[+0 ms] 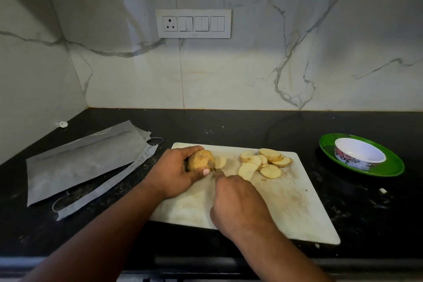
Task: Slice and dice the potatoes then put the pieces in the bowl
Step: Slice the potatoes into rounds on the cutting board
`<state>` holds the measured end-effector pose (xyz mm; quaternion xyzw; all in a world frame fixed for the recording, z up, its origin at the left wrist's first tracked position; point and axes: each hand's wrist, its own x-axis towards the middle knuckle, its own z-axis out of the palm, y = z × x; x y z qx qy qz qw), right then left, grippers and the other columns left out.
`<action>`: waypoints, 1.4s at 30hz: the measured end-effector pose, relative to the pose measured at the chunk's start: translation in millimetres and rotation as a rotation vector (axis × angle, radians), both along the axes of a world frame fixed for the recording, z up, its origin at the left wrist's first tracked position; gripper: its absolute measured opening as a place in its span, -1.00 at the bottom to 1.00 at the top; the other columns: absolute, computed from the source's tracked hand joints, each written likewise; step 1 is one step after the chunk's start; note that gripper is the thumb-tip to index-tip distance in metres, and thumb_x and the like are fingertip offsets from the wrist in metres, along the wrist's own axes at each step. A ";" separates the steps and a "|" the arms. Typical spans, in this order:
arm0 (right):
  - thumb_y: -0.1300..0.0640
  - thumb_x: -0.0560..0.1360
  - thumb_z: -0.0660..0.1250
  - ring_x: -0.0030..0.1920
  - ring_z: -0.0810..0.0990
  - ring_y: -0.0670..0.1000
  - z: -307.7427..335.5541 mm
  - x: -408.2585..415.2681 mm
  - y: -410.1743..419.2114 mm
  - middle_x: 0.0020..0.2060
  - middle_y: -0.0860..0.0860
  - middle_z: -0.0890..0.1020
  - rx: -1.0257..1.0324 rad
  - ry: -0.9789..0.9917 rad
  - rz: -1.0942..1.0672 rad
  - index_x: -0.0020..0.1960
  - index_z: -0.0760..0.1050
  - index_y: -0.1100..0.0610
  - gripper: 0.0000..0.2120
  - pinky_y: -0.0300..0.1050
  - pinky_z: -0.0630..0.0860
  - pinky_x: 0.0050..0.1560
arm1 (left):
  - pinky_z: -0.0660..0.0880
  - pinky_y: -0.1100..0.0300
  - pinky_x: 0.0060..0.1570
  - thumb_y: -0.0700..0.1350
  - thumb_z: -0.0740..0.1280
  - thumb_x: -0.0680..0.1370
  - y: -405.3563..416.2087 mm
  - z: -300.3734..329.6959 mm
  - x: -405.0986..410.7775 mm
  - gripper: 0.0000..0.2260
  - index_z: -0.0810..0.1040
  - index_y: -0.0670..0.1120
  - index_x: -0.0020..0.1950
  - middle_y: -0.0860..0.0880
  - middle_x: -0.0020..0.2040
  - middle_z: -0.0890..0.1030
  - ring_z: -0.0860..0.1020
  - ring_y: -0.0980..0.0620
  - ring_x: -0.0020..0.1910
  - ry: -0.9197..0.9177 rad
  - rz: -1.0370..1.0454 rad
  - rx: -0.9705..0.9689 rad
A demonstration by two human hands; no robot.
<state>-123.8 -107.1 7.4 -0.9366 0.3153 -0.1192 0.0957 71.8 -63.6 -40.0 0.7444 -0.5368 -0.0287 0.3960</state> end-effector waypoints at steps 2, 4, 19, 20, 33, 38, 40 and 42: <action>0.19 0.53 0.25 0.06 0.58 0.04 3.1 -8.6 4.3 0.10 0.03 0.57 0.020 0.028 0.000 0.42 0.35 0.06 -0.54 -0.12 0.51 -0.02 | 0.51 0.28 0.31 0.18 0.57 0.46 1.6 0.0 -0.2 -0.37 0.55 0.01 0.48 0.17 0.26 0.65 0.59 0.29 0.21 0.004 -0.003 0.013; 0.19 0.52 0.25 0.06 0.57 0.03 6.3 -18.5 5.8 0.10 0.01 0.57 0.039 0.014 -0.010 0.36 0.39 0.03 -0.59 -0.13 0.52 -0.01 | 0.52 0.17 0.36 0.22 0.55 0.45 2.7 -0.4 -0.2 -0.34 0.54 0.02 0.49 0.16 0.30 0.64 0.58 0.25 0.26 0.002 -0.004 0.018; 0.12 0.59 0.23 0.17 0.54 0.01 18.4 -18.4 13.5 0.25 0.03 0.52 0.005 -0.094 -0.021 0.58 0.08 0.00 -0.38 -0.17 0.49 0.07 | 0.57 0.16 0.28 0.37 0.45 0.38 5.0 2.3 -3.6 -0.28 0.56 0.06 0.46 0.20 0.22 0.67 0.60 0.30 0.19 -0.009 -0.005 0.015; 0.13 0.59 0.23 0.17 0.54 0.01 18.2 -18.0 13.3 0.25 0.03 0.52 0.002 -0.089 -0.023 0.58 0.08 0.00 -0.38 -0.18 0.49 0.06 | 0.57 0.17 0.28 0.38 0.44 0.38 4.7 2.0 -3.1 -0.27 0.55 0.05 0.47 0.19 0.24 0.66 0.59 0.29 0.20 -0.014 -0.007 0.021; 0.11 0.61 0.14 -0.01 0.60 0.02 11.4 -11.9 19.8 0.08 0.02 0.57 -0.102 -0.147 -0.056 0.39 0.25 0.05 -0.65 -0.16 0.40 -0.15 | 0.63 0.10 0.13 0.33 0.54 0.34 4.4 0.6 -0.5 -0.46 0.53 0.15 0.23 0.20 0.08 0.68 0.65 0.25 0.08 0.048 -0.011 -0.015; 0.13 0.62 0.12 -0.03 0.60 0.03 2.7 -7.5 22.0 0.06 0.02 0.57 -0.085 -0.182 -0.049 0.38 0.23 0.04 -0.67 -0.15 0.41 -0.14 | 0.62 0.05 0.15 0.23 0.60 0.37 1.2 -2.1 2.4 -0.55 0.58 0.10 0.15 0.19 0.06 0.70 0.65 0.23 0.08 0.067 -0.031 -0.047; 0.12 0.62 0.15 -0.03 0.60 0.03 0.9 -0.7 17.1 0.05 0.03 0.57 -0.067 -0.192 -0.062 0.36 0.26 0.04 -0.68 -0.16 0.42 -0.14 | 0.62 0.06 0.15 0.29 0.56 0.33 1.0 -0.9 0.9 -0.51 0.59 0.09 0.14 0.19 0.05 0.70 0.66 0.22 0.07 0.071 -0.041 -0.055; 0.13 0.60 0.17 -0.04 0.62 0.04 1.2 7.3 12.2 0.04 0.03 0.59 -0.052 -0.199 -0.067 0.32 0.31 0.05 -0.71 -0.14 0.44 -0.14 | 0.61 0.06 0.16 0.32 0.52 0.31 1.1 -0.3 0.4 -0.49 0.59 0.08 0.14 0.19 0.05 0.70 0.65 0.22 0.08 0.074 -0.045 -0.058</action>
